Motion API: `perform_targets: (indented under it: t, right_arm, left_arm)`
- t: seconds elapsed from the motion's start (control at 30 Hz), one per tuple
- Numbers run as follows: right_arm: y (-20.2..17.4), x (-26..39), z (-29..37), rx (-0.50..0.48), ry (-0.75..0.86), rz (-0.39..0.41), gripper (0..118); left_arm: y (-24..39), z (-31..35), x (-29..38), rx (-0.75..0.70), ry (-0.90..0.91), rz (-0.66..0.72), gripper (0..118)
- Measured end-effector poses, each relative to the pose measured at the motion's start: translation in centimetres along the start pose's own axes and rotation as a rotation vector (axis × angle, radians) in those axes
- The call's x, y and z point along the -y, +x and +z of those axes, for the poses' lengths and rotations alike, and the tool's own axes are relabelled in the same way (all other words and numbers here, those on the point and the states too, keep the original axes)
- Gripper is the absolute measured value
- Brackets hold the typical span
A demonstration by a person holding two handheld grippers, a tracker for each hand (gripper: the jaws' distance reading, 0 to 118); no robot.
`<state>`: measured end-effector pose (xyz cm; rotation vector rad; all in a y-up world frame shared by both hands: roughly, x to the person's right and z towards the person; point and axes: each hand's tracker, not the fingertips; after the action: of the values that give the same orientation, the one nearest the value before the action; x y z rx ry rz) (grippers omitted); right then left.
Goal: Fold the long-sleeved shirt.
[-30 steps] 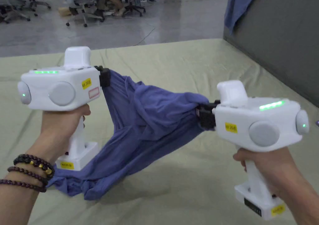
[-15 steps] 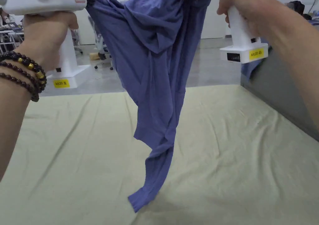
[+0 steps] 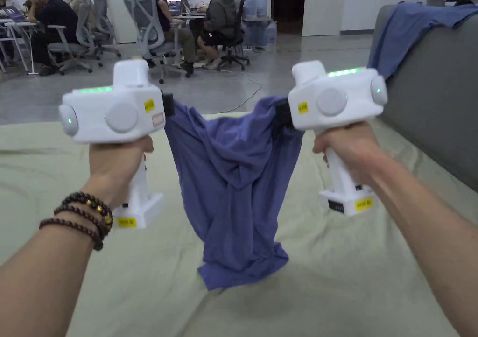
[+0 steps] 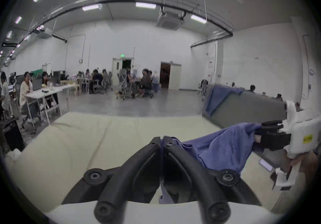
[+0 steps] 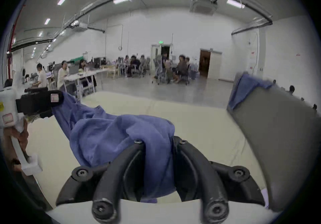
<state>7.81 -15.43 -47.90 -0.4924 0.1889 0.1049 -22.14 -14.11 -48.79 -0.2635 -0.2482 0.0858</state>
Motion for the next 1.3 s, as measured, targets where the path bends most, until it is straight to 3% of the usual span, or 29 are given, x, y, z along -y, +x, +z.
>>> perform_targets:
  t: [0.1, 0.2, 0.4, 0.53, 0.67, 0.8, 0.97, 1.0, 1.03, 1.07, 1.1, 1.13, 1.17, 1.2, 1.3]
  right_arm:
    - [-0.2, 5.2, -3.1, -0.046, -0.108, -0.046, 21]
    - [-0.3, 7.2, -3.2, -0.043, -0.120, -0.016, 21]
    - [-1.8, 9.2, 4.5, -0.093, -0.057, 0.015, 21]
    - [-4.2, 15.4, 9.9, -0.107, -0.053, 0.030, 21]
    - [-6.5, 24.0, 12.8, -0.134, -0.193, -0.001, 21]
    - [-9.0, 31.0, 12.0, -0.184, -0.410, 0.055, 21]
    - [-9.8, 34.4, 10.1, -0.163, -0.491, 0.088, 21]
    - [-9.5, 34.2, 10.4, -0.170, -0.483, 0.064, 24]
    - [-9.1, 33.5, 10.9, -0.165, -0.468, 0.030, 37]
    - [-8.7, 32.6, 11.6, -0.150, -0.466, 0.006, 64]
    - [-8.4, 31.8, 12.3, -0.145, -0.454, -0.007, 64]
    - [-7.5, 30.6, 13.7, -0.119, -0.416, -0.016, 72]
    - [-6.8, 29.3, 15.4, -0.107, -0.340, -0.041, 87]
    - [-6.3, 28.5, 16.5, -0.099, -0.288, -0.061, 99]
    - [-4.4, 26.2, 20.1, -0.020, -0.160, -0.135, 101]
  left_arm:
    - [-0.7, -1.7, 5.3, -0.018, -0.110, 0.054, 0]
    - [-1.0, -1.0, 7.3, -0.010, -0.109, 0.061, 0]
    - [-0.4, 7.0, 7.9, 0.010, -0.057, 0.004, 0]
    - [0.0, 13.4, 12.0, 0.038, -0.140, -0.080, 0]
    - [-1.1, 17.5, 19.7, 0.067, -0.300, -0.093, 0]
    - [-1.6, 18.7, 26.9, 0.102, -0.503, -0.110, 0]
    - [-2.0, 18.5, 30.4, 0.061, -0.564, -0.036, 0]
    - [-2.2, 18.6, 30.2, 0.062, -0.558, -0.032, 7]
    - [-2.4, 18.8, 29.7, 0.066, -0.545, -0.027, 29]
    - [-2.5, 19.1, 28.8, 0.054, -0.530, -0.032, 82]
    - [-2.6, 19.3, 28.1, 0.053, -0.526, -0.023, 82]
    - [-2.8, 19.8, 27.1, 0.062, -0.503, -0.008, 95]
    - [-3.0, 21.2, 25.3, 0.098, -0.371, 0.033, 113]
    - [-3.2, 21.9, 24.7, 0.079, -0.420, 0.038, 118]
    - [-2.1, 24.6, 21.7, 0.047, -0.326, 0.070, 116]
